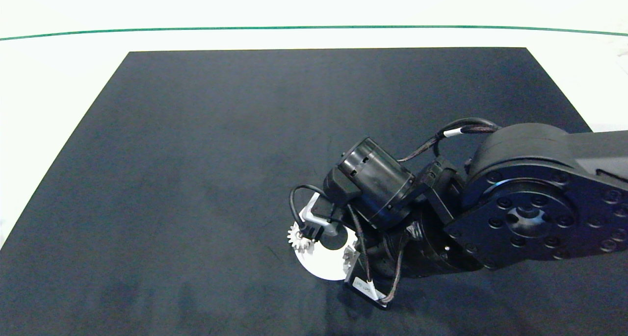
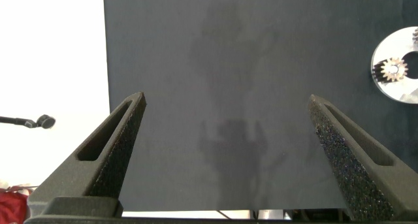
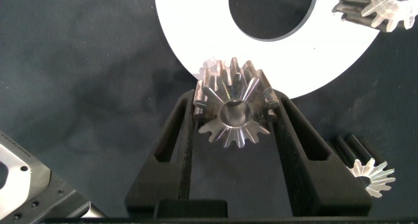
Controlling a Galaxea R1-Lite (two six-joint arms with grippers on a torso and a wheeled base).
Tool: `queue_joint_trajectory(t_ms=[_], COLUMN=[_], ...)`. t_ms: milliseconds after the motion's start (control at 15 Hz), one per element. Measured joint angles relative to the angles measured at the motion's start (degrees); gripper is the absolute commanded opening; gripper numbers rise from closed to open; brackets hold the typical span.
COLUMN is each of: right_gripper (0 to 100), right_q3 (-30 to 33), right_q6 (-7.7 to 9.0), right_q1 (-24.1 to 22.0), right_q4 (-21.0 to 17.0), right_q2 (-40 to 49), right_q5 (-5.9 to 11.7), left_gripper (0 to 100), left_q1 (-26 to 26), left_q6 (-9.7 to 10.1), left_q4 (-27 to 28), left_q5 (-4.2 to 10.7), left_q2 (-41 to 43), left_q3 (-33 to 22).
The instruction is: Remove an incorrectly installed larger gear and replace it with the correct smaller gear
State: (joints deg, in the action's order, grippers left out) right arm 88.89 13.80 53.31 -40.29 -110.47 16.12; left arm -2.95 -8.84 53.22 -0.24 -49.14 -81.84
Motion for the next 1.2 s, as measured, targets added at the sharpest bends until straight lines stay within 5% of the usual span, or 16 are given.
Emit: queue_joint_trajectory(t_ms=[400, 467, 867, 1200], right_gripper=[28, 100, 100, 100], right_q3=[-0.11, -0.20, -0.28, -0.34], right_q6=[0.00, 0.04, -0.11, -4.63], right_q1=[-0.06, -0.06, -0.22, -0.85], right_q4=[-0.06, -0.06, -0.06, -0.04], right_q2=[-0.17, -0.17, -0.02, 5.45], right_q5=[0.13, 0.15, -0.05, 0.85], left_gripper=[100, 100, 100, 100], left_q1=[-0.02, -0.02, -0.02, 0.21], left_q6=[0.02, 0.00, 0.05, -0.06], left_q4=[0.00, 0.00, 0.00, -0.02], left_q5=[-0.06, -0.06, -0.09, -0.60], left_q2=[0.13, 0.13, 0.13, 0.13], left_q3=[-0.02, -0.02, 0.00, 0.13])
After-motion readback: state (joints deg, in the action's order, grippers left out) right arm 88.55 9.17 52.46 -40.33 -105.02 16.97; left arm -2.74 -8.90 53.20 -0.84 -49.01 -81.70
